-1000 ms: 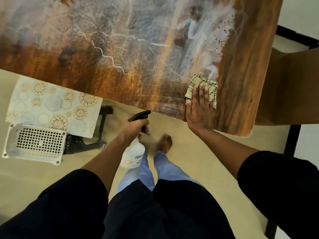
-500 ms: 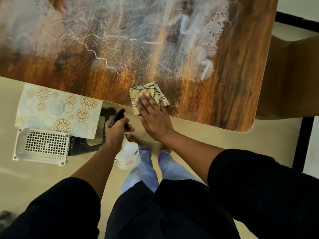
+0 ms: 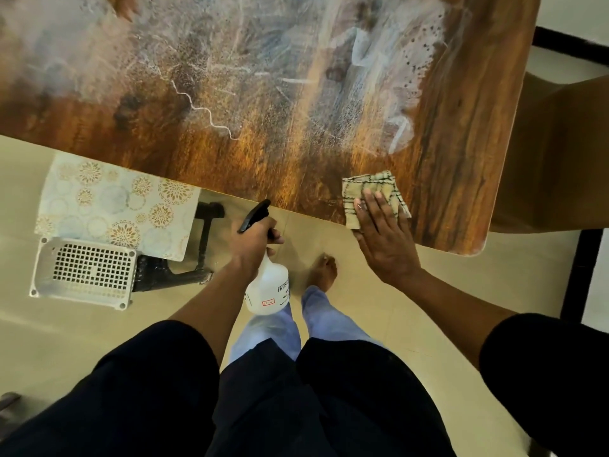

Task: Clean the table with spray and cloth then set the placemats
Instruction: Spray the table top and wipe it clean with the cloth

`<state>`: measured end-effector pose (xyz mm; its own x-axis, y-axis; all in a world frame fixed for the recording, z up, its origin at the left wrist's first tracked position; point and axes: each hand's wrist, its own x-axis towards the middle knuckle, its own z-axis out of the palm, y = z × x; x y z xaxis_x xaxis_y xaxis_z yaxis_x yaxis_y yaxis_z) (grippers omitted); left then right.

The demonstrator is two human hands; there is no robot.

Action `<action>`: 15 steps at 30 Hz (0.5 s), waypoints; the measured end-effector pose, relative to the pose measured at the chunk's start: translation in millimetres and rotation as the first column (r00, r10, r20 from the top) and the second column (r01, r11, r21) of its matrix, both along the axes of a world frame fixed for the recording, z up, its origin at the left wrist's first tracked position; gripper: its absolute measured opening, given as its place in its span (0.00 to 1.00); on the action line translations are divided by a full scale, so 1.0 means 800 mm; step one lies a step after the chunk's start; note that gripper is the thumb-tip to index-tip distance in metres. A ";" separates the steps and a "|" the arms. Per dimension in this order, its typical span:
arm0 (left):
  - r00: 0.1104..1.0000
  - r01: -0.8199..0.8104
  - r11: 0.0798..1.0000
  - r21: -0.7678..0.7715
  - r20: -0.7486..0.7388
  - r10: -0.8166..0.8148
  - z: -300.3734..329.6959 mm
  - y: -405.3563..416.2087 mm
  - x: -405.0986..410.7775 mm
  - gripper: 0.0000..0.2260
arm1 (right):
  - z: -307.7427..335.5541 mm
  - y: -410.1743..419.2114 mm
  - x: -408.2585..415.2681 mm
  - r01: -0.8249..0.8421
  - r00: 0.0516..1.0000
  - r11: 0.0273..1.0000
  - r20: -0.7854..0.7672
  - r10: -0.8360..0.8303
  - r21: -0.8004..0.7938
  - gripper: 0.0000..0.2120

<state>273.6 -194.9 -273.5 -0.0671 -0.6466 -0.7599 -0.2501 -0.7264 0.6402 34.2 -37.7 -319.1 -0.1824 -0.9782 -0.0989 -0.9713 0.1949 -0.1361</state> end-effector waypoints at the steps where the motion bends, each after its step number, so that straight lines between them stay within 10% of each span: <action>1: 1.000 0.003 1.000 0.004 -0.002 -0.003 -0.002 -0.001 0.004 0.02 | -0.001 0.003 -0.001 0.016 1.000 1.000 -0.003 -0.016 0.017 0.32; 15: 0.994 -0.093 0.996 0.000 0.065 0.093 -0.010 -0.059 0.095 0.11 | 0.012 -0.196 0.165 -0.268 0.960 0.963 0.081 0.267 0.006 0.28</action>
